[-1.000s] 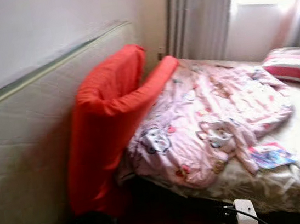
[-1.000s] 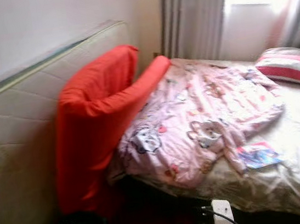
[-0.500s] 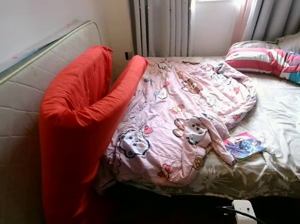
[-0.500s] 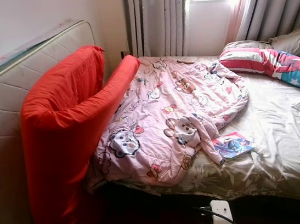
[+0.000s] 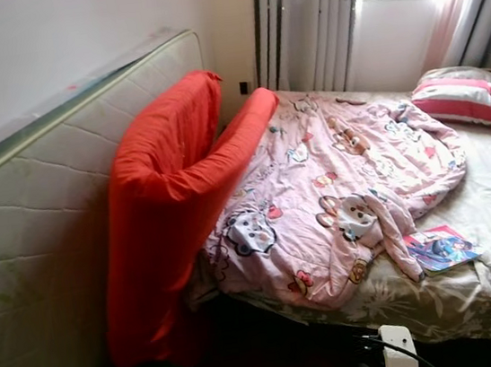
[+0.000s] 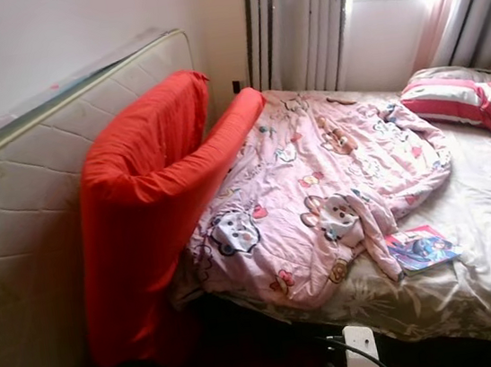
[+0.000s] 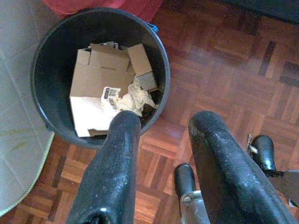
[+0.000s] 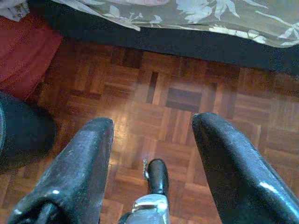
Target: Clean up the room
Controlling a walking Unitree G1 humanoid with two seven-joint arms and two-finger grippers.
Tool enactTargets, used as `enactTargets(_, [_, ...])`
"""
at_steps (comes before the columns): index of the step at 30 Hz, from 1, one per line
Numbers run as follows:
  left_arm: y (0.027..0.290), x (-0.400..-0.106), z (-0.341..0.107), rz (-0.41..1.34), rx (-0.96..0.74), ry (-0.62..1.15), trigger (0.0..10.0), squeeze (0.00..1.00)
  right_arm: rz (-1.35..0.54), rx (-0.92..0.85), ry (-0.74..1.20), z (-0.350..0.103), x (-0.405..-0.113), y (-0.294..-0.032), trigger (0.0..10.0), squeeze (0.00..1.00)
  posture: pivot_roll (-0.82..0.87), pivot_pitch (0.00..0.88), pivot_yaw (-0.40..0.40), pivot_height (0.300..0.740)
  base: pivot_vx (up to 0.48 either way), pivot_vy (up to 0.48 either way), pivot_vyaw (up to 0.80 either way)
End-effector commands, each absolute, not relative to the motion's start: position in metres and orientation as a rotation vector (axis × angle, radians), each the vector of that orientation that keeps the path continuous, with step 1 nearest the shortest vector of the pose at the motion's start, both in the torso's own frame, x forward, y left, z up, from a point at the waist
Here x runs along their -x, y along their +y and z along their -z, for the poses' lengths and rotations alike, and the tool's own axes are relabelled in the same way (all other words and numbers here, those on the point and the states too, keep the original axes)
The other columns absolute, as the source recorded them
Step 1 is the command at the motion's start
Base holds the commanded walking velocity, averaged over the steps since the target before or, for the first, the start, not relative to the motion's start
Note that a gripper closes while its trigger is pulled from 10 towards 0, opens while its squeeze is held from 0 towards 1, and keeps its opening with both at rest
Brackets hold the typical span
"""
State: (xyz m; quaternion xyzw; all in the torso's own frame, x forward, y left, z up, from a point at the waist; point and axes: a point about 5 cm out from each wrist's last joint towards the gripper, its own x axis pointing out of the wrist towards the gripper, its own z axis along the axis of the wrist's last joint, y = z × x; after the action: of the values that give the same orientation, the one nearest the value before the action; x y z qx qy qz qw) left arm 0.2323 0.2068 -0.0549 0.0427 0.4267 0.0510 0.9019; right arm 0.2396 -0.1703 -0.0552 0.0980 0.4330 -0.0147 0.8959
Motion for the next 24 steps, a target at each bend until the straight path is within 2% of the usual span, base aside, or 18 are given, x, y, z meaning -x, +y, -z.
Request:
enactTargets(1, [0.2068, -0.2278, 0.0580, -0.100, -0.094, 0.905, 10.0, 0.00, 0.046, -0.213, 0.894, 0.0556, -0.2389, -0.1719, 10.0, 0.00, 0.06, 0.000, -0.006, 0.740, 0.000, 0.000, 0.00])
enactTargets(4, [0.2066, -0.2271, 0.0584, -0.099, -0.096, 0.905, 10.0, 0.00, 0.051, -0.216, 0.893, 0.0561, -0.2381, -0.1719, 10.0, 0.00, 0.06, 0.000, -0.002, 0.740, 0.000, 0.000, 0.00])
enactTargets(24, [0.2058, -0.2279, 0.0582, -0.099, -0.098, 0.908, 10.0, 0.00, 0.054, -0.207, 0.892, 0.0554, -0.2390, -0.1735, 10.0, 0.00, 0.05, 0.000, -0.007, 0.740, 0.000, -0.283, 0.00])
